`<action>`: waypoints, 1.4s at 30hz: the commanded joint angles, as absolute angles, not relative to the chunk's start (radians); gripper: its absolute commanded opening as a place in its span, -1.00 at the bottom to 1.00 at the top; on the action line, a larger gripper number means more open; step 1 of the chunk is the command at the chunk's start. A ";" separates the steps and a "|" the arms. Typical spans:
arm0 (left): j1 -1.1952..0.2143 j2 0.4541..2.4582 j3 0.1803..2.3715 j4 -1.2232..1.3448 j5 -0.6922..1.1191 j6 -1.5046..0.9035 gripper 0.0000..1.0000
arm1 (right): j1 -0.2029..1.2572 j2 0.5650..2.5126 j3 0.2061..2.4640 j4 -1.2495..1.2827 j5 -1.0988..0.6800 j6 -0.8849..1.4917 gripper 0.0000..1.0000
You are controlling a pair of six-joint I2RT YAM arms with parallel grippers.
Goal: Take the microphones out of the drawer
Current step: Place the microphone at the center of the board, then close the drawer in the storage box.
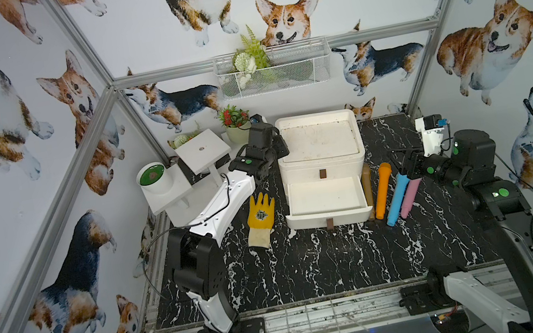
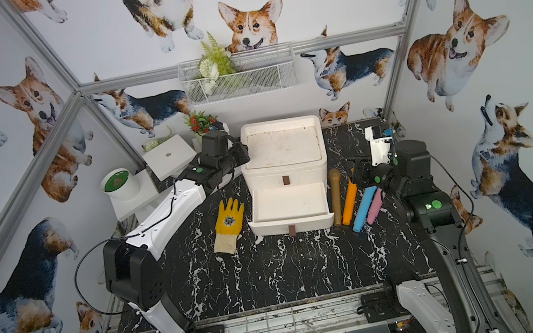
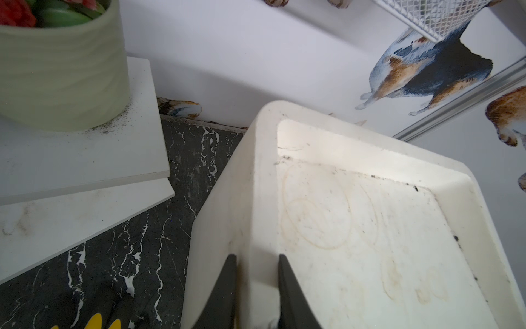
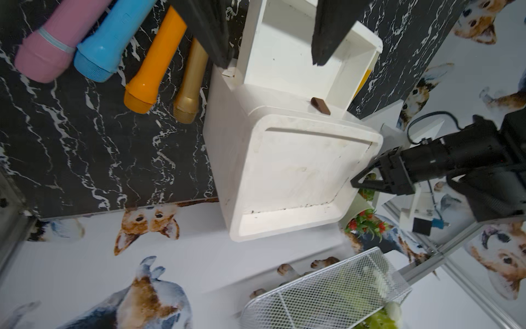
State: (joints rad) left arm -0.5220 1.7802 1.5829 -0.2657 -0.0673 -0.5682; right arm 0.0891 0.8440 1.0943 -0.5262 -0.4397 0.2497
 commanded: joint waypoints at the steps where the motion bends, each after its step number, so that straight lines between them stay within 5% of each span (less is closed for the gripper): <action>1: -0.520 1.801 1.567 -0.561 -0.028 -0.643 -0.79 | 0.184 0.872 1.134 -0.614 -0.483 0.141 0.02; 18: -0.520 1.795 1.569 -0.574 -0.034 -0.637 -0.79 | 0.596 1.114 1.222 -0.846 -0.353 -0.074 -0.16; 27: -0.520 1.801 1.571 -0.572 -0.031 -0.637 -0.79 | 0.728 1.186 1.155 -0.797 -0.296 -0.025 -1.00; 42: -0.520 1.791 1.555 -0.568 -0.033 -0.637 -0.79 | 0.847 1.357 1.134 -0.744 -0.138 -0.053 -1.00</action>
State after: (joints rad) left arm -0.5220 1.7741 1.5768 -0.2642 -0.0689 -0.5678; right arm 0.8345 1.3399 1.1355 -0.7822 -0.1905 -0.0299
